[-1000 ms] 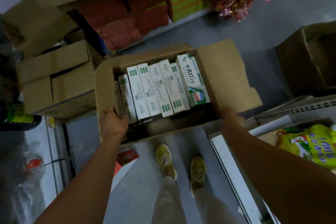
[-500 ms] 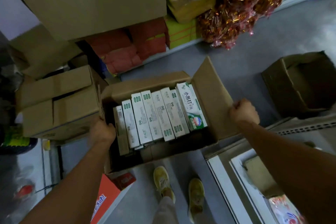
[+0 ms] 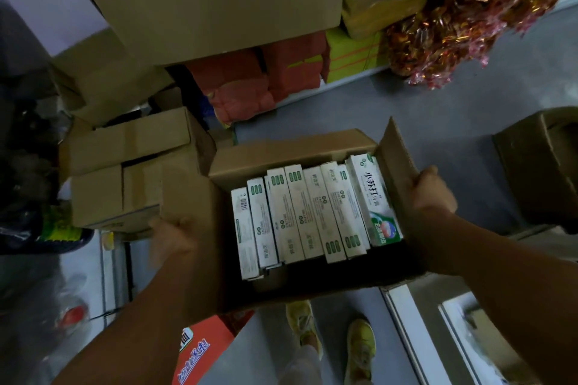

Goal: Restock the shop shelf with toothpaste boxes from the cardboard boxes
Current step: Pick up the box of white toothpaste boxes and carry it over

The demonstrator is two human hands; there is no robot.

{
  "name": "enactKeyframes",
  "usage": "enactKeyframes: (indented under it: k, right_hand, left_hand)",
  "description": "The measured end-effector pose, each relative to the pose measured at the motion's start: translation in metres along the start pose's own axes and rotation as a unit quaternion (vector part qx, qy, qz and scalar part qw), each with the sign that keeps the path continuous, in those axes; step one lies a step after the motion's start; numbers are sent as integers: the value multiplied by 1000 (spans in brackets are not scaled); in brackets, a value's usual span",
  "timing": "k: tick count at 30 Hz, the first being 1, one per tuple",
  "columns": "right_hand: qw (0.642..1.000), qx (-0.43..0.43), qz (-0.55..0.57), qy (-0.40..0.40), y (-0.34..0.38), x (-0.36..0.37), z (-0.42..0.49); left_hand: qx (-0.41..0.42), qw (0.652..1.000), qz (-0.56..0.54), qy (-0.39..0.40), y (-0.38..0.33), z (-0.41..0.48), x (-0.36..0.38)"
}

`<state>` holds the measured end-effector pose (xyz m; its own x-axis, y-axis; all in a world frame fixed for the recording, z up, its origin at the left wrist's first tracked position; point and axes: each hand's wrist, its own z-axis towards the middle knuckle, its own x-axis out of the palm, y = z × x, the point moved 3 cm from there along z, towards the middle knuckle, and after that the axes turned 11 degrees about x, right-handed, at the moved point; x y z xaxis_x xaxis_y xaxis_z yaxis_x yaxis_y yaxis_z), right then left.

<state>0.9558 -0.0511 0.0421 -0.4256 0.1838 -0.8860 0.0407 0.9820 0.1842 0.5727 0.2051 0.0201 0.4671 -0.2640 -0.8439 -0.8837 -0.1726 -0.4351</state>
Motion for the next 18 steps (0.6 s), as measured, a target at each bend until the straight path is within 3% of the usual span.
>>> enactKeyframes:
  k: [4, 18]
  right_hand:
    - [999, -19, -10, -25, 4, 12, -8]
    - [994, -57, 78, 41, -29, -26, -7]
  left_hand:
    - [-6, 996, -92, -11, 0, -3, 1]
    - [-1, 992, -128, -13, -11, -29, -18]
